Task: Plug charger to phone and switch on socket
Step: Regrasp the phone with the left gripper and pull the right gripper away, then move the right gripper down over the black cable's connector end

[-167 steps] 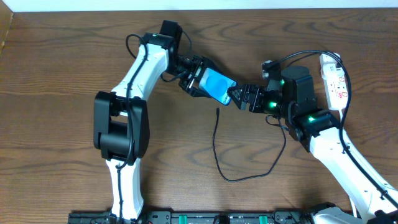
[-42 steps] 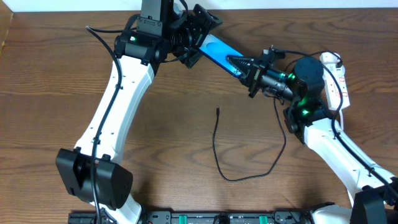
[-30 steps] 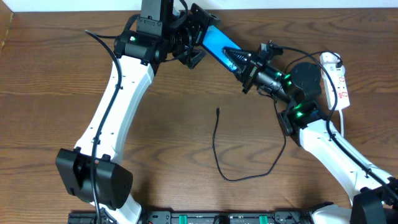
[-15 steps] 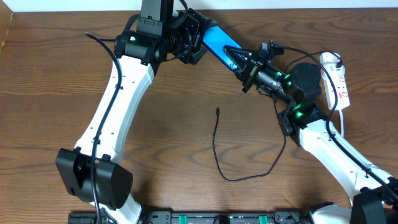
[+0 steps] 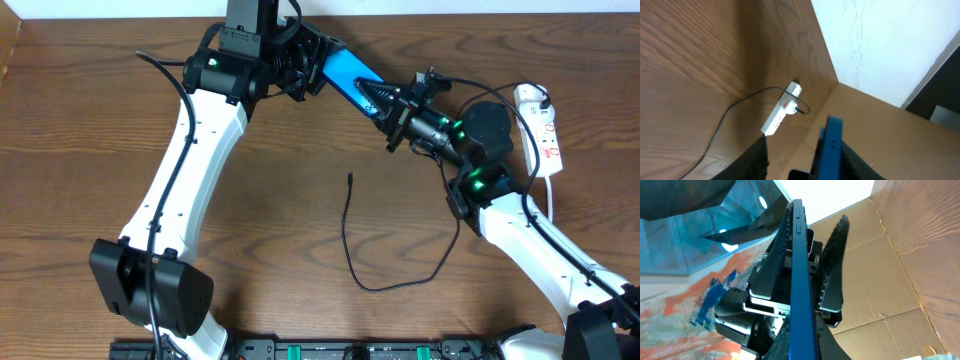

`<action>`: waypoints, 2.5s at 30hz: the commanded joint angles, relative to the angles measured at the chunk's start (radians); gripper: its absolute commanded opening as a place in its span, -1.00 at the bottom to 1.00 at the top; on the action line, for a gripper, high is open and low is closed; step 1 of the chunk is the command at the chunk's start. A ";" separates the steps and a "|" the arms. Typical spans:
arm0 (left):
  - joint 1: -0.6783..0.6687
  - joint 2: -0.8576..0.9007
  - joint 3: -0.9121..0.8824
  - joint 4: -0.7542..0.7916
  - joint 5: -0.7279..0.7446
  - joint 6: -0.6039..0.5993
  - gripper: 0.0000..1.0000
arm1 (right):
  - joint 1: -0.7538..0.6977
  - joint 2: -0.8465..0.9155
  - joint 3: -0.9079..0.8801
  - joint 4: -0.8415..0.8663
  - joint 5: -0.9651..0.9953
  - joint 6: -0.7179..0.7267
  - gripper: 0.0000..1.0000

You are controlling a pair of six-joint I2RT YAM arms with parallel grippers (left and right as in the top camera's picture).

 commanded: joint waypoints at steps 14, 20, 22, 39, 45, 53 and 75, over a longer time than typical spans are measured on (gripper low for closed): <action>-0.027 0.002 0.002 0.013 -0.010 0.026 -0.84 | 0.020 -0.009 0.021 0.013 0.001 -0.006 -0.98; -0.027 0.002 0.002 0.013 -0.010 0.052 -0.85 | 0.020 -0.009 0.021 -0.011 0.000 -0.006 -0.98; -0.027 0.002 0.002 0.013 -0.010 0.055 -0.85 | 0.020 -0.009 0.021 -0.011 0.000 -0.006 -0.98; -0.025 0.002 0.002 0.020 -0.009 0.283 -0.85 | 0.020 -0.009 0.021 -0.011 -0.014 -0.018 0.47; 0.000 0.002 0.002 0.019 -0.008 0.357 -0.85 | 0.020 -0.010 0.021 -0.011 -0.014 -0.119 0.99; 0.110 0.002 0.002 -0.054 0.076 0.468 -0.85 | 0.020 -0.009 0.021 -0.038 -0.041 -0.290 0.99; 0.476 0.002 0.002 -0.545 0.568 1.207 -0.85 | 0.020 -0.010 0.021 -0.627 -0.044 -0.798 0.99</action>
